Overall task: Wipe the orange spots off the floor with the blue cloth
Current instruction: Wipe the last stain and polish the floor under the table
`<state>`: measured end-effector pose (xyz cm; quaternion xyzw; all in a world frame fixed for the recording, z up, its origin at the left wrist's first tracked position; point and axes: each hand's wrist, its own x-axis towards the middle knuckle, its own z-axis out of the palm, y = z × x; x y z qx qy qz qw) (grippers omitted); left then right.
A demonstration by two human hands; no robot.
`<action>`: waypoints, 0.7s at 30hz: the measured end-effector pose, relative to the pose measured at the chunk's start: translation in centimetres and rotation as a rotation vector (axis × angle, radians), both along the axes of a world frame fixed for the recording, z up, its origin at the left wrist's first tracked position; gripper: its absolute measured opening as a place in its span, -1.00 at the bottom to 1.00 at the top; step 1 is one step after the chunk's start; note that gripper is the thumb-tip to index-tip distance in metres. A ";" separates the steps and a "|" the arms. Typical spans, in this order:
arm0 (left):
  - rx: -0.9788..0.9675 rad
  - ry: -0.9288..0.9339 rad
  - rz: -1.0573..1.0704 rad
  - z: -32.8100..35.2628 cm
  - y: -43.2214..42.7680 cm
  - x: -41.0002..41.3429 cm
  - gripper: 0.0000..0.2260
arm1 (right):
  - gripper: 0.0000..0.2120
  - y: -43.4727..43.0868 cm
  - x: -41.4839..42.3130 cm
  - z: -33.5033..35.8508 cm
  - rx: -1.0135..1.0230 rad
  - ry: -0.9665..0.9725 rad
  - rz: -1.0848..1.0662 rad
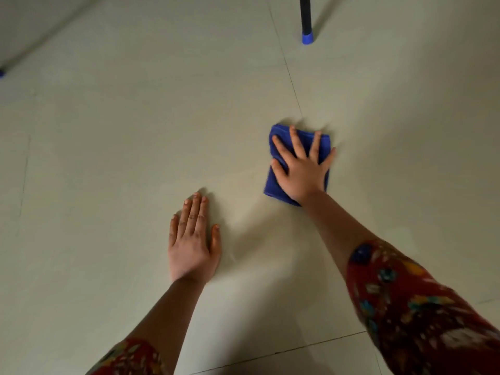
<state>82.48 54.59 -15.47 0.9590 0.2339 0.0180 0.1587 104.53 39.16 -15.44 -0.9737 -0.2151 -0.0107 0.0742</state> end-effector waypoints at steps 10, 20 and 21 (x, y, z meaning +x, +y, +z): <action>-0.086 -0.123 0.012 0.0 0.3 -0.3 -0.49 | -0.45 -7.7 -8.0 0.0 -0.118 0.007 0.660; -0.159 -0.132 0.015 0.4 1.2 -0.2 -0.49 | -0.46 -6.4 -13.8 1.0 -0.129 0.049 0.860; -0.156 -0.126 0.012 0.3 1.1 -0.6 -0.49 | -0.47 -8.5 -13.0 1.2 -0.148 0.053 0.866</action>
